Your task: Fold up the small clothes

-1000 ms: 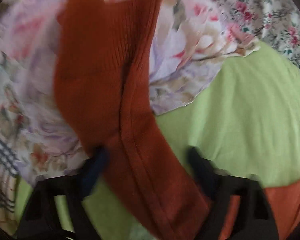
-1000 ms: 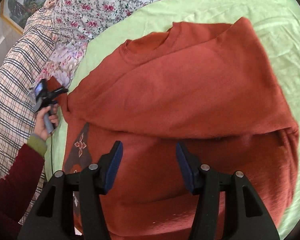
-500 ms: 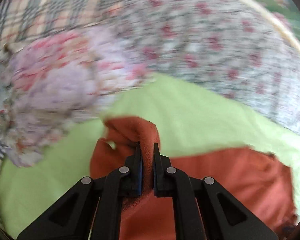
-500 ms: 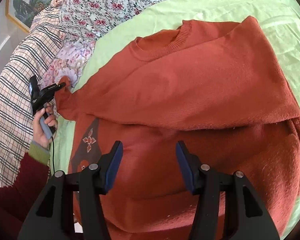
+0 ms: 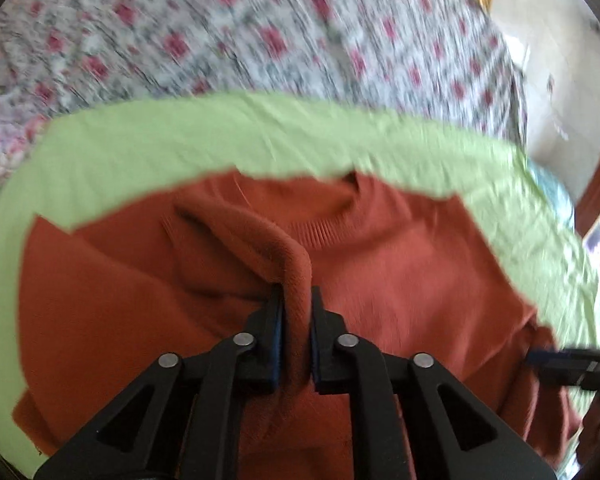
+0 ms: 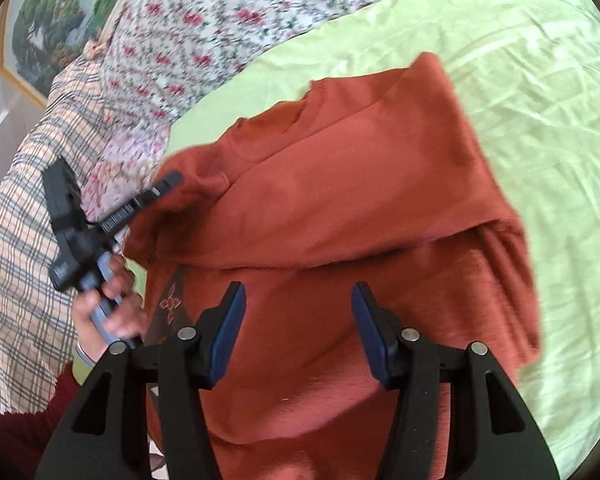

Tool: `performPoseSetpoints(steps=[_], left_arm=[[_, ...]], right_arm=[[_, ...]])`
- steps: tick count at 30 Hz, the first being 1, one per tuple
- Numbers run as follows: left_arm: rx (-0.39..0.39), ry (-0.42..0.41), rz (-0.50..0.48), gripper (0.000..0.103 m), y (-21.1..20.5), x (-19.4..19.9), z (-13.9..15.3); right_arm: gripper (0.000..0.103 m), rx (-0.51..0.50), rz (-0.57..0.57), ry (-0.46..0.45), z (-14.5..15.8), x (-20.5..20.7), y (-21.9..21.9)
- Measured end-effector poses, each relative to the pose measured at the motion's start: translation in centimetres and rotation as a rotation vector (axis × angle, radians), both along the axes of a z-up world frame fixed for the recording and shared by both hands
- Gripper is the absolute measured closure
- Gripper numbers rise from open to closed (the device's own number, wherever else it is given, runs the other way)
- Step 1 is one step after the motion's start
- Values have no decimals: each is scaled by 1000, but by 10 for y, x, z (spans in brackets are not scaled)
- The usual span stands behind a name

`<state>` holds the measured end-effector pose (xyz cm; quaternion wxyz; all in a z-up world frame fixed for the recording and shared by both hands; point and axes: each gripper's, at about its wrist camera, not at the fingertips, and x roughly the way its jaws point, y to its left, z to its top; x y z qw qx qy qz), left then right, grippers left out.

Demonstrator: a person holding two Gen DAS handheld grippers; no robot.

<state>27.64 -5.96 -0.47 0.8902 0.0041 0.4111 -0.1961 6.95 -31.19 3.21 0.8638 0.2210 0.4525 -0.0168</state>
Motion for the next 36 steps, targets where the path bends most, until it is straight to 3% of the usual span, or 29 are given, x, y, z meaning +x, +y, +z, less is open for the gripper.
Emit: performPoseSetpoints(steps=[3,5,13,18,20,25,26,27,28,32,36], left_arm=[[0,46,-13,75,1,-8,-11],[-4,51,1,55,9,-20,-15],[2,54,100,45,84,-70,-8],[-5,61,281,45,152,-83,-7],[6,98,363,45,180,-79,-16],[27,160,402,42,207,-74,-30],[31,158,399,42,208,-73,-31],[38,152,395,42,208,-73,-31],[51,148,391,42,206,-71,-31],[52,143,379,43,195,-58,-28],[34,134,343,42,180,-43,-24]], right_arm=[[47,-7,-1,3,2,7,-2],[47,-21,18,2,3,18,2],[47,-68,170,-19,2,95,49],[47,-126,252,-11,-8,158,88],[47,-155,269,6,-17,188,102],[48,-264,301,98,-47,235,124],[56,-274,303,115,-54,240,124],[88,-270,303,119,-55,241,123],[94,-247,292,100,-51,237,119],[94,-201,217,-84,-3,201,95],[94,-161,51,-265,43,137,42]])
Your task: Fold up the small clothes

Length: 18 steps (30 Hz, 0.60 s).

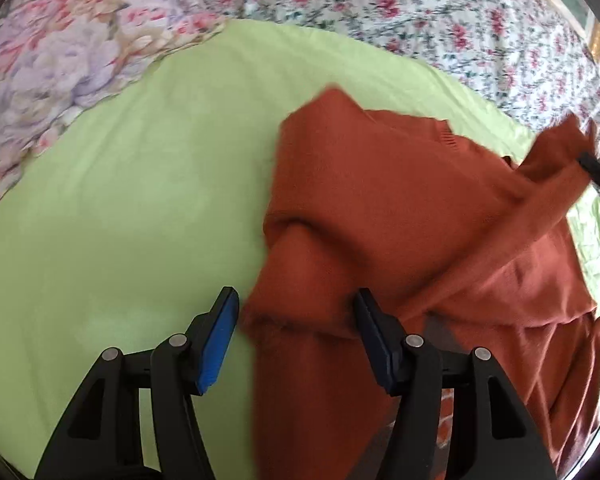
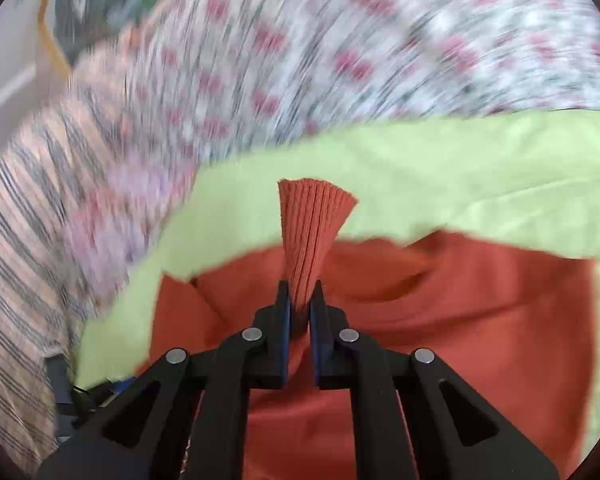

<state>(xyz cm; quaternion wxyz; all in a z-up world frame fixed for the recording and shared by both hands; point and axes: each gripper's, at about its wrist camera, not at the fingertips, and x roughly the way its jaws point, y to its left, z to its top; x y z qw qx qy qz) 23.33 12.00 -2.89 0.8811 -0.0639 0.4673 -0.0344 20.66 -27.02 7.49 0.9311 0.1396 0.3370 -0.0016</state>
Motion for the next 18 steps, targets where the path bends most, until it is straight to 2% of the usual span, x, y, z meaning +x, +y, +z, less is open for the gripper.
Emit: performPoseSetpoints(steps=[3,5,8,11,13,15,18], left_arm=[[4,1,-41,42,-17,6,0],[35,-2,-64,42,-27,4,-1],[54,-4,-69,42,-28,-1,-3],[33,6,-48,42,-16,-5,-3],[33,7,-36,41,-10,-7,-2],[15,12,-23,40,-4,-10,-3],[-3,17,-15,40,0,-13,-4]], right_arm=[[94,-4,-92,11,-9,-28,-29],[94,30,-145,90,-33,-41,-55],[92,142,-201,193,-61,-53,-84],[77,149,-262,202,-66,-65,-92],[58,142,-294,174,-60,-70,-93],[49,154,-315,156,-54,-74,-98],[49,161,-314,188,-58,-66,-101]])
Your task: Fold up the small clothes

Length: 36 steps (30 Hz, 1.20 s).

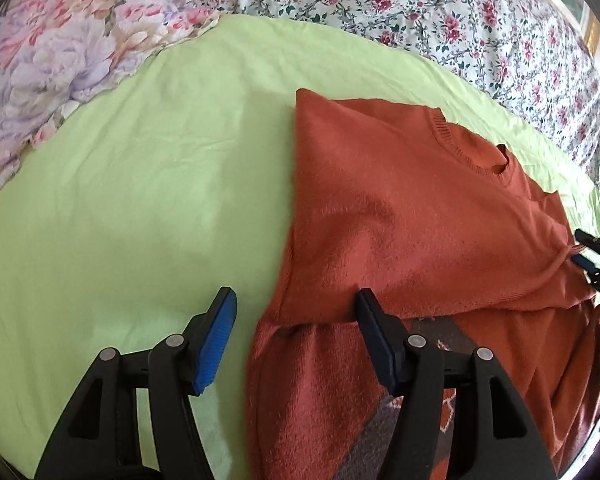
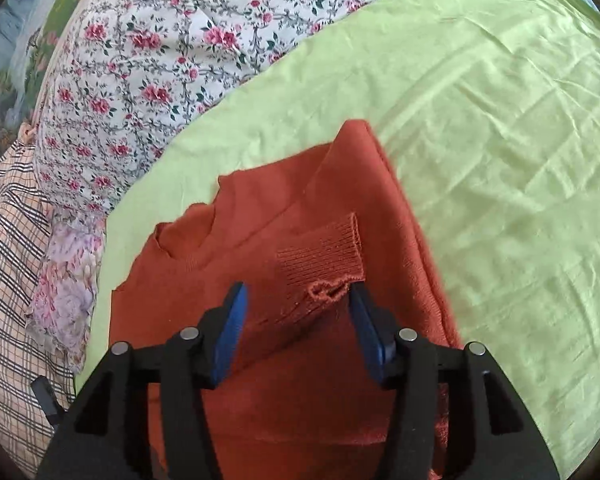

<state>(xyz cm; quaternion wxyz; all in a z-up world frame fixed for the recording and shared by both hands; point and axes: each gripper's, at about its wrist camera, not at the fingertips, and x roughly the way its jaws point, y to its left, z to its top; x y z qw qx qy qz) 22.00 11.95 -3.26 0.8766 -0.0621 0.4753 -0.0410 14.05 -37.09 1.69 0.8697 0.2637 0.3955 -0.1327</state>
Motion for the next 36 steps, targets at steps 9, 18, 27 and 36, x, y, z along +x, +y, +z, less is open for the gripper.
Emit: performPoseSetpoints(steps=[9,18,27,36], left_arm=[[11,8,-5,37,-1,-2,-2],[-48,20,-2,39,4,-2,3],[27,51,-4,36,0,3,-1],[-46,27,-61,38,3,-56,21]], right_arm=[[96,-91,98,-209,47,-10,29],[96,-103,83,50,-7,-6,10],[96,-171,60,125,-10,-6,10],[84,-156,115,9,39,-79,20]])
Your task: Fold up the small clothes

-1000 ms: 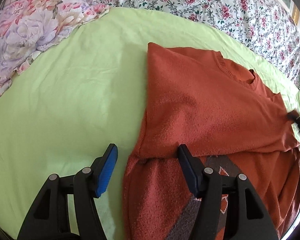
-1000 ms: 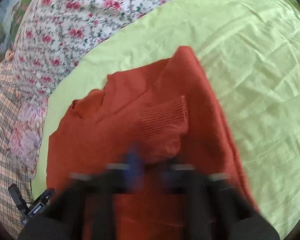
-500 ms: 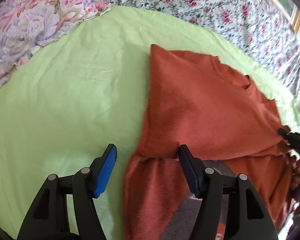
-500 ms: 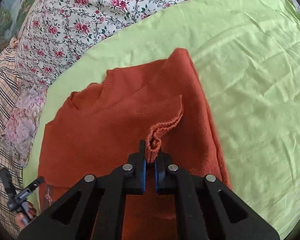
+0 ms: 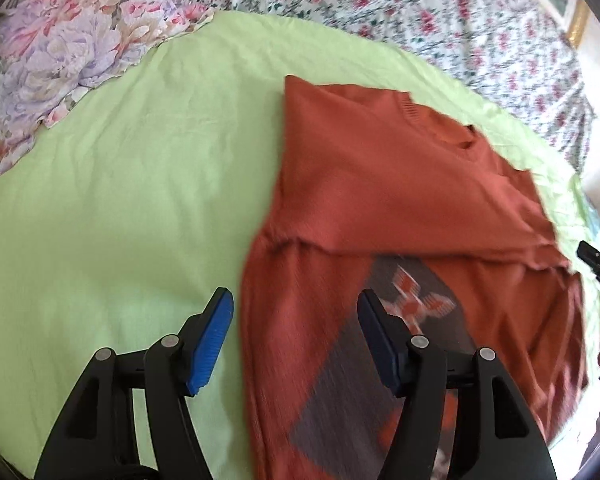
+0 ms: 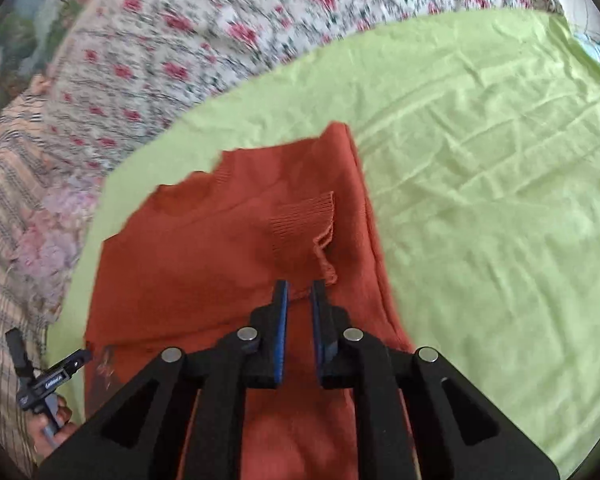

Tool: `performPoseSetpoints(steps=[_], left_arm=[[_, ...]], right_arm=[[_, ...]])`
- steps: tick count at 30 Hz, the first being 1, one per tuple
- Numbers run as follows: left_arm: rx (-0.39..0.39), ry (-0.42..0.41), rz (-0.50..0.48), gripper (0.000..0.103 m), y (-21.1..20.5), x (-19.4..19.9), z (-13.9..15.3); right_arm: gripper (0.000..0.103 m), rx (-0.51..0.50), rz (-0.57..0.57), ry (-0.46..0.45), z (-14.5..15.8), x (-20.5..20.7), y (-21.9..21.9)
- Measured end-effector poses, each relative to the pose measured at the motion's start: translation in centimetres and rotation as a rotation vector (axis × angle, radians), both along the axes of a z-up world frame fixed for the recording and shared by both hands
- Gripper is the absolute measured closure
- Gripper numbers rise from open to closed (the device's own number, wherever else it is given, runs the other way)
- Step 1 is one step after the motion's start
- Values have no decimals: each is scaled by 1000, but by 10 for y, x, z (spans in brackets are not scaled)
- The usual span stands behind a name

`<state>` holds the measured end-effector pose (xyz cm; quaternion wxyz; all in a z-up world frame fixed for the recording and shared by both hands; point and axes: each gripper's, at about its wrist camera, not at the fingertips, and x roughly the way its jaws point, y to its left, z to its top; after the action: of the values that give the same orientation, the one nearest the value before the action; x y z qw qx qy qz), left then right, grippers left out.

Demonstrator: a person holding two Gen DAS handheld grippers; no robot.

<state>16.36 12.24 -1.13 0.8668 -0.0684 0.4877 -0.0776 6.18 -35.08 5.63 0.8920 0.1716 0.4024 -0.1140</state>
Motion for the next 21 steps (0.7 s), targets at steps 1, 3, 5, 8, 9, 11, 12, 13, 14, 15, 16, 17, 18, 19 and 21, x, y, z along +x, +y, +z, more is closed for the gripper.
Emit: performPoseSetpoints(steps=[1,3,5,8,9,11,12,13,14,15,16,17,18,19,21], left_arm=[[-10,-4,-9,38,0,-9,2],[-26,-3,-21,38,2,-29,5],[-43,4,-31,37,4,-46,5],[-85,31,-48,35,4,-70,3],[-96,44,-53,35,4,-77,1],[-106,76,-65,34,5,-96,-6],[-105,88,-69,33,6,-105,-8],[-102,101,-72,33,7,-115,-10],[-108,116,-80,32,8,-126,-12],[-120,126,-86,31,9,-136,-14],[-138,132,-93,29,11,-147,-15],[-155,138,-103,26,11,-158,-16],[-165,140,-112,26,11,-166,-17],[-181,148,-122,26,10,-175,-19],[-221,167,-129,26,10,-185,-26]], right_arm=[[71,0,18,5,2,-7,1],[53,2,52,7,4,-23,4],[53,-17,71,12,5,-43,5],[53,-15,99,38,1,-73,2],[53,-13,102,43,-1,-79,2],[53,-20,110,73,-5,-96,-1],[53,-20,113,83,-7,-99,-1],[53,-16,123,100,-10,-107,-2],[53,-7,131,108,-13,-112,-2],[53,10,142,114,-15,-117,-3],[53,27,152,118,-17,-120,-3],[53,50,168,122,-21,-124,-3],[53,60,178,123,-23,-127,-2],[53,74,199,124,-26,-130,-1],[53,90,217,120,-29,-133,0]])
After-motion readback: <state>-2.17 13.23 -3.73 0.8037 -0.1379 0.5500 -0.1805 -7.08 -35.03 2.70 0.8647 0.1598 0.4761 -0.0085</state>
